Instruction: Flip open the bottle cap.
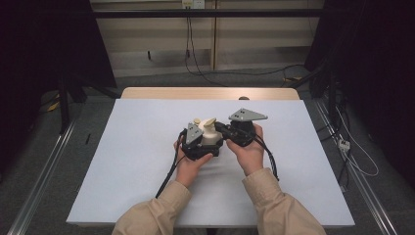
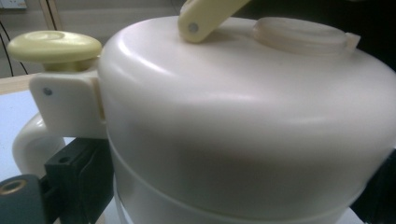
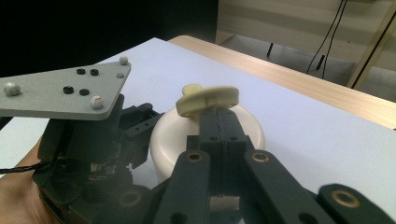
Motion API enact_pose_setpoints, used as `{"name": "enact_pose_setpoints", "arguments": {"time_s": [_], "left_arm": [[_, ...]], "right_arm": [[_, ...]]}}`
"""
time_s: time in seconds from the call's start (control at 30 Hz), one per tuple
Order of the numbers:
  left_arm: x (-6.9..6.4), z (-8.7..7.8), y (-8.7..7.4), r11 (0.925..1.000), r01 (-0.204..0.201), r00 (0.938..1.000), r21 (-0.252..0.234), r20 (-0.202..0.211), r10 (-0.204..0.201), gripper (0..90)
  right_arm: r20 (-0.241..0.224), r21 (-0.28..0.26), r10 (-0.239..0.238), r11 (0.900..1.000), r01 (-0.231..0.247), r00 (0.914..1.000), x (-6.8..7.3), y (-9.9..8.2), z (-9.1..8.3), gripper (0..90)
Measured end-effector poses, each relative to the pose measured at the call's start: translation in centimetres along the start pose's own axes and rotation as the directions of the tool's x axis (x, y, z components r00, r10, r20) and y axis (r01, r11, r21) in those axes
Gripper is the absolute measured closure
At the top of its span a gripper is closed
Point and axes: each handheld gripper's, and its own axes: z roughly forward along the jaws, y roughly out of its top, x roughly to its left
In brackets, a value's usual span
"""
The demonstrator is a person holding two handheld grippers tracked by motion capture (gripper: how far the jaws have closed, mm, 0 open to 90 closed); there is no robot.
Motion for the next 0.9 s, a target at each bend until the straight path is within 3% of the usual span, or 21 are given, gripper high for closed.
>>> {"name": "enact_pose_setpoints", "arguments": {"time_s": [0.9], "left_arm": [[0.02, 0.01, 0.00, 1.0000, 0.000, 1.0000, 0.002, 0.001, 0.000, 5.3]], "right_arm": [[0.002, -0.005, -0.002, 1.0000, 0.002, 1.0000, 0.01, 0.61, 0.47, 90.0]]}}
